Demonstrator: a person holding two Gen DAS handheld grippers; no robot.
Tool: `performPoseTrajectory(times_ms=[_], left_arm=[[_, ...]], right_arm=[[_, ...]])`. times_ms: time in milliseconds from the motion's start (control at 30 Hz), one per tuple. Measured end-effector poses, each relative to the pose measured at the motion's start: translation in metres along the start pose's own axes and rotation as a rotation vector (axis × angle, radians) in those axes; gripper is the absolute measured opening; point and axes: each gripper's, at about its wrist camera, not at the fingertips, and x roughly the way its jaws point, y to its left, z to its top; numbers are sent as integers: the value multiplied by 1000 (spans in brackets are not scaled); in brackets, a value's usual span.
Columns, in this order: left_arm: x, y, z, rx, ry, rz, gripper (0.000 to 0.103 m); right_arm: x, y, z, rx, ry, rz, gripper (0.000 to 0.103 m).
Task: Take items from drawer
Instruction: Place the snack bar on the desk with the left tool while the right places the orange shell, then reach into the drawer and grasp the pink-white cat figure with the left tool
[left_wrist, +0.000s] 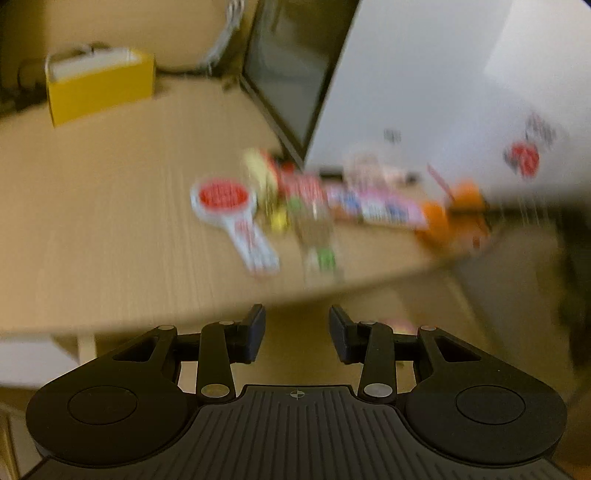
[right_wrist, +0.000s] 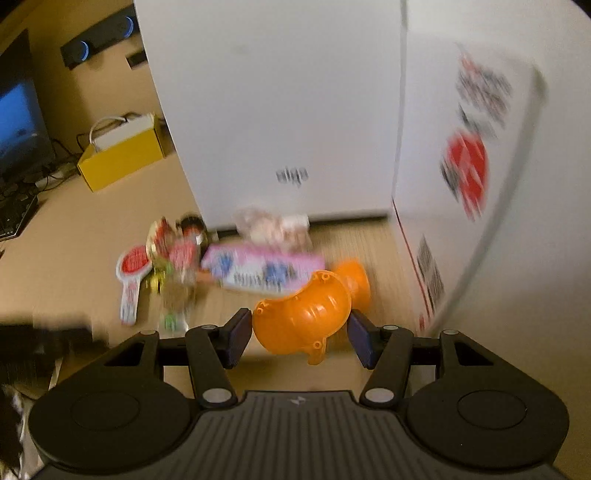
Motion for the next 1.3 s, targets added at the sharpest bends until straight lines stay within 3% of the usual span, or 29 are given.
performPoseTrajectory(times_ms=[200, 300, 367, 700, 833, 933, 1133, 1300], left_arm=[[7, 3, -36, -59, 79, -18, 42], [10, 3, -45, -57, 116, -22, 42], [10, 3, -50, -53, 126, -24, 41], [11, -2, -54, -22, 154, -50, 41], [17, -7, -56, 1, 186, -75, 41], [23, -12, -58, 22, 211, -94, 41], [41, -31, -59, 122, 280, -182, 41], [54, -66, -64, 352, 313, -236, 41]], right_arm=[[28, 3, 40, -77, -107, -17, 58], [36, 6, 43, -100, -99, -49, 71], [34, 5, 39, -89, -98, -41, 76], [16, -1, -4, -11, -23, 13, 76], [5, -2, -23, 11, -46, 31, 78], [1, -4, -28, 14, 14, 70, 81], [-7, -7, -43, 53, 130, 132, 81], [-6, -6, -56, 55, 183, 119, 81]])
